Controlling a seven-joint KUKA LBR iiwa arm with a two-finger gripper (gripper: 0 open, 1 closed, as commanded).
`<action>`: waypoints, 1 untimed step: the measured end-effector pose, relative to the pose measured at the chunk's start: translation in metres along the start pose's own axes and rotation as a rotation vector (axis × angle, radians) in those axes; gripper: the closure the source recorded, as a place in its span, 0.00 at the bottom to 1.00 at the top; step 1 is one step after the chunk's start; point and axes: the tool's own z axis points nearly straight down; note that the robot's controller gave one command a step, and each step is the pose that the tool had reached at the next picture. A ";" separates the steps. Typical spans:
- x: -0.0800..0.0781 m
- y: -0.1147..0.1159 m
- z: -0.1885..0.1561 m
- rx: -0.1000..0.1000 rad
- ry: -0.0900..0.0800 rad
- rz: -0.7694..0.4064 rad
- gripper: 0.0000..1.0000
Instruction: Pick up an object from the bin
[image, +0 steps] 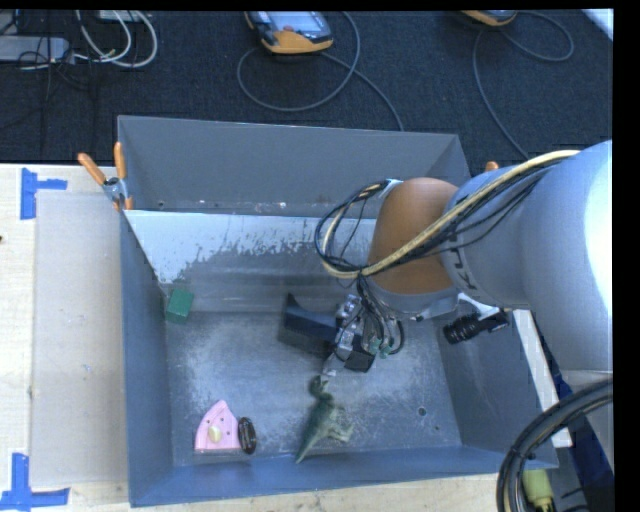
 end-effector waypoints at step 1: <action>0.001 0.000 -0.006 0.000 0.002 0.007 1.00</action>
Offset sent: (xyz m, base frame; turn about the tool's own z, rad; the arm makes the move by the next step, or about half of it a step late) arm 0.0001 0.0001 0.0561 0.0000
